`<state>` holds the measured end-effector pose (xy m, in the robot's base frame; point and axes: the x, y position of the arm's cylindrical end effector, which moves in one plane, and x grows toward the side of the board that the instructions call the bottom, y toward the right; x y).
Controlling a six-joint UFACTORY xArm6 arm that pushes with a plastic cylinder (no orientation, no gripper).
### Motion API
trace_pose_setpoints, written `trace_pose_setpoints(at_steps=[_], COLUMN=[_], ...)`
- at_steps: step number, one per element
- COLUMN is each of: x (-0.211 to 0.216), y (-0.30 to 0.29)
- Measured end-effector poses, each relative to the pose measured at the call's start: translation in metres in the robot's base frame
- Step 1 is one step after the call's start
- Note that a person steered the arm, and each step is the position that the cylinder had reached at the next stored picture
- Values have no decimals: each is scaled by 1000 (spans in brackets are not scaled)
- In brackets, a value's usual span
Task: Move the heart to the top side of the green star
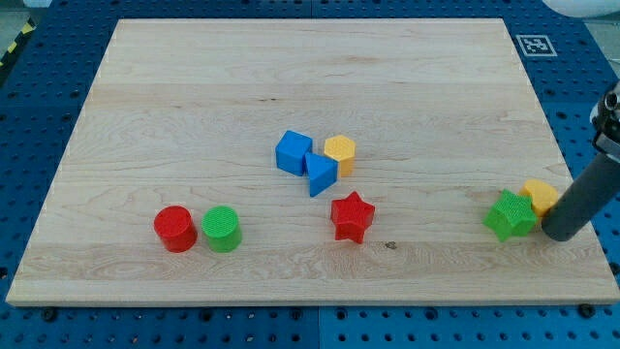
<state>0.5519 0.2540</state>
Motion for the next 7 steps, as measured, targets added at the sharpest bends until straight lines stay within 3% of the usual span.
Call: trace_pose_setpoints(at_steps=[3,7], x=[-92,-77], y=[-15,15])
